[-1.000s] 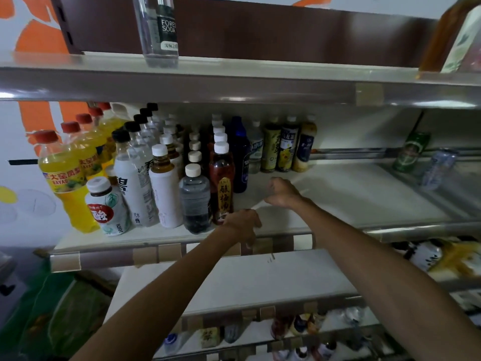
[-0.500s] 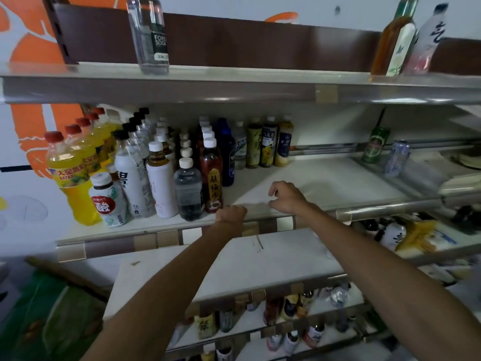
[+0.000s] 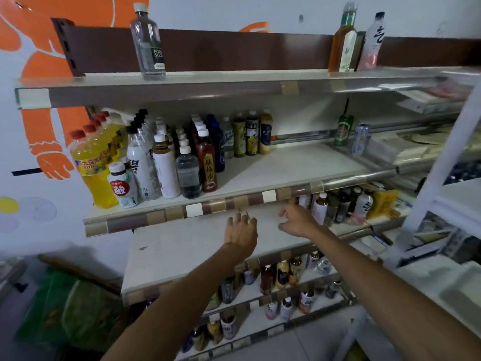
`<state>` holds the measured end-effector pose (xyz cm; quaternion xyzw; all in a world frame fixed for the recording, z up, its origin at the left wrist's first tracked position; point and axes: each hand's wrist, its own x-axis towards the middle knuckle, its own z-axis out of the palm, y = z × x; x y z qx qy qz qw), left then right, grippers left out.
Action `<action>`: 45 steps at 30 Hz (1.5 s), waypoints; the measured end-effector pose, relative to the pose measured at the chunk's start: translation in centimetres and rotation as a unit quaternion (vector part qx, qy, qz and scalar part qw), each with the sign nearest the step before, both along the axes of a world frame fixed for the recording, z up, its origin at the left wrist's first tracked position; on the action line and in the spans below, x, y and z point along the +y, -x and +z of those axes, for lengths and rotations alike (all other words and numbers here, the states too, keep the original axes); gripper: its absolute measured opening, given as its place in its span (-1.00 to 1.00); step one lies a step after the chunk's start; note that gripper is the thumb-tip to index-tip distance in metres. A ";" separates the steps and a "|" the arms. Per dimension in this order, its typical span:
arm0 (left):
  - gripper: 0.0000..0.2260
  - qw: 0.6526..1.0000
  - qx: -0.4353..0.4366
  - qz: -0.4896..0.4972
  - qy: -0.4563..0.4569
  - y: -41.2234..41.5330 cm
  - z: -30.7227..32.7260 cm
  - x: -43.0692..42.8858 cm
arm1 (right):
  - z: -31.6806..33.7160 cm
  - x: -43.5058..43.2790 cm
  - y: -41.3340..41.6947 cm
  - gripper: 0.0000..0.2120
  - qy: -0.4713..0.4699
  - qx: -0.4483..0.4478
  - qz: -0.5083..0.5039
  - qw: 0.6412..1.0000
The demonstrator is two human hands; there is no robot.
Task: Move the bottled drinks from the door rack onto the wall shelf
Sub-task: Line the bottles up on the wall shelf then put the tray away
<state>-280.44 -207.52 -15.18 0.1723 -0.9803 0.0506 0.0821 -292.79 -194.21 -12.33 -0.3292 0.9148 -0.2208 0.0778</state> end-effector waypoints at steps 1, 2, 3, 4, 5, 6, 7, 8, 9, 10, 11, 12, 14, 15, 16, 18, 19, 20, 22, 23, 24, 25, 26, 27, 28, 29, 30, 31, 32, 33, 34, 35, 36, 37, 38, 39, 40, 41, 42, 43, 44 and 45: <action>-0.69 1.000 -0.012 -0.006 -0.005 -0.6 -0.4 1.0 | -0.2 1.2 -0.9 -0.61 -0.010 -0.008 -0.007 1.000; -0.70 1.000 -0.024 -0.012 -0.012 -1.1 -0.8 2.1 | -0.6 2.4 -1.5 -0.60 -0.023 -0.016 -0.011 1.000; -0.70 0.999 -0.036 -0.018 -0.020 -1.5 -1.1 3.2 | -1.0 3.6 -2.1 -0.59 -0.038 -0.024 -0.015 0.999; -0.70 0.998 -0.052 -0.024 -0.027 -1.8 -1.3 4.2 | -1.4 4.9 -2.5 -0.59 -0.052 -0.036 -0.020 0.998; -0.70 0.997 -0.070 -0.031 -0.033 -1.9 -1.5 5.3 | -1.6 6.3 -3.1 -0.60 -0.061 -0.042 -0.023 0.997; -0.69 0.995 -0.081 -0.041 -0.038 -1.9 -1.7 6.5 | -1.8 7.7 -3.5 -0.62 -0.063 -0.049 -0.033 0.996; -0.69 0.994 -0.088 -0.053 -0.042 -2.0 -1.9 7.7 | -1.8 9.2 -4.1 -0.67 -0.066 -0.049 -0.043 0.996; -0.69 0.992 -0.098 -0.067 -0.049 -2.0 -2.1 8.9 | -1.9 10.8 -4.6 -0.71 -0.060 -0.052 -0.055 0.995; -0.68 0.989 -0.108 -0.082 -0.053 -2.0 -2.3 10.2 | -2.0 12.5 -5.2 -0.74 -0.052 -0.054 -0.069 0.995; -0.68 0.986 -0.120 -0.101 -0.055 -1.8 -2.7 11.6 | -2.1 14.3 -5.8 -0.75 -0.044 -0.065 -0.083 0.993; -0.68 0.982 -0.138 -0.119 -0.058 -1.4 -3.2 12.9 | -2.6 16.2 -6.3 -0.72 -0.047 -0.079 -0.095 0.991; -0.67 0.977 -0.153 -0.135 -0.062 -1.0 -3.6 14.3 | -2.9 18.1 -6.8 -0.65 -0.053 -0.087 -0.100 0.990; -0.68 0.967 -0.182 -0.169 -0.057 -0.2 -4.3 17.1 | -3.9 21.8 -7.7 -0.54 -0.075 -0.100 -0.127 0.984; -0.70 0.962 -0.186 -0.191 -0.057 0.1 -4.6 18.6 | -4.2 23.6 -8.3 -0.56 -0.075 -0.110 -0.152 0.979; -0.73 0.957 -0.183 -0.215 -0.068 0.2 -4.8 20.3 | -4.7 25.5 -8.9 -0.59 -0.076 -0.119 -0.183 0.973; -0.77 0.944 -0.178 -0.260 -0.097 0.4 -5.2 23.5 | -5.6 29.0 -10.0 -0.62 -0.080 -0.125 -0.235 0.961; -0.78 0.935 -0.180 -0.287 -0.103 0.6 -5.5 25.0 | -6.0 30.6 -10.6 -0.62 -0.086 -0.129 -0.257 0.954; -0.80 0.925 -0.185 -0.313 -0.107 0.7 -5.8 26.4 | -6.5 32.0 -11.3 -0.62 -0.086 -0.133 -0.278 0.947; -0.79 0.901 -0.211 -0.352 -0.137 0.9 -6.9 29.1 | -7.2 34.4 -13.1 -0.60 -0.089 -0.137 -0.318 0.934; -0.80 0.890 -0.229 -0.366 -0.145 0.7 -7.3 30.3 | -7.6 35.5 -14.0 -0.59 -0.088 -0.142 -0.340 0.925; -0.83 0.882 -0.240 -0.378 -0.146 0.6 -7.7 31.6 | -8.0 36.5 -14.9 -0.61 -0.089 -0.148 -0.358 0.918; -0.84 0.876 -0.246 -0.390 -0.142 0.5 -8.1 32.8 | -8.2 37.3 -15.9 -0.62 -0.093 -0.151 -0.370 0.912; -0.83 0.870 -0.247 -0.404 -0.138 0.4 -8.5 33.8 | -8.7 38.1 -16.6 -0.65 -0.096 -0.157 -0.385 0.905; -0.82 0.863 -0.249 -0.419 -0.133 0.2 -9.1 34.7 | -9.0 38.8 -17.4 -0.66 -0.100 -0.161 -0.398 0.898; -0.82 0.854 -0.256 -0.435 -0.128 0.0 -9.6 35.5 | -9.2 39.3 -18.2 -0.66 -0.102 -0.168 -0.410 0.891; -0.81 0.843 -0.268 -0.450 -0.122 -0.1 -10.3 36.2 | -9.6 39.7 -18.8 -0.66 -0.103 -0.174 -0.420 0.885; -0.79 0.834 -0.276 -0.464 -0.117 -0.3 -10.8 36.7 | -9.6 39.9 -19.5 -0.66 -0.105 -0.178 -0.428 0.880; -0.76 0.826 -0.280 -0.476 -0.115 -0.4 -11.5 37.0 | -9.9 40.3 -20.0 -0.65 -0.109 -0.184 -0.434 0.875; -0.73 0.820 -0.283 -0.485 -0.111 -0.5 -12.1 37.4 | -10.2 40.5 -20.6 -0.61 -0.114 -0.186 -0.441 0.870; -0.72 0.817 -0.282 -0.491 -0.106 -0.7 -12.4 37.7 | -10.5 40.7 -21.0 -0.56 -0.123 -0.193 -0.454 0.861; -0.71 0.815 -0.280 -0.497 -0.096 -0.8 -12.8 37.8 | -10.9 40.7 -21.5 -0.51 -0.132 -0.202 -0.467 0.851; -0.70 0.813 -0.279 -0.504 -0.088 -0.8 -13.3 37.9 | -11.6 40.7 -21.8 -0.47 -0.135 -0.214 -0.479 0.841; -0.69 0.808 -0.284 -0.509 -0.080 -0.9 -13.5 37.9 | -12.2 40.5 -22.1 -0.45 -0.131 -0.229 -0.485 0.834; -0.68 0.802 -0.294 -0.515 -0.072 -0.9 -14.0 37.9 | -12.8 40.2 -22.5 -0.43 -0.125 -0.242 -0.490 0.828; -0.67 0.796 -0.304 -0.520 -0.067 -0.7 -14.6 37.8 | -13.4 39.9 -22.7 -0.43 -0.120 -0.250 -0.493 0.824; -0.65 0.789 -0.314 -0.525 -0.058 -0.6 -15.2 37.7 | -14.1 39.6 -23.0 -0.43 -0.116 -0.257 -0.497 0.821; -0.63 0.786 -0.323 -0.525 -0.046 -0.4 -15.6 37.5 | -14.6 39.2 -23.2 -0.44 -0.112 -0.262 -0.499 0.819; -0.61 0.783 -0.331 -0.525 -0.036 -0.3 -16.0 37.3 | -15.3 38.9 -23.4 -0.43 -0.108 -0.269 -0.501 0.815; -0.61 0.781 -0.343 -0.522 -0.030 -0.2 -16.4 37.2 | -15.8 38.5 -23.7 -0.44 -0.107 -0.273 -0.504 0.813; -0.62 0.778 -0.354 -0.519 -0.028 0.0 -16.7 37.0 | -16.3 38.2 -23.8 -0.45 -0.106 -0.282 -0.506 0.808; -0.64 0.775 -0.361 -0.518 -0.030 0.1 -17.0 36.8 | -16.9 37.9 -23.9 -0.46 -0.106 -0.289 -0.506 0.806; -0.66 0.773 -0.366 -0.517 -0.034 0.1 -17.3 36.6 | -17.4 37.8 -23.9 -0.47 -0.104 -0.297 -0.509 0.801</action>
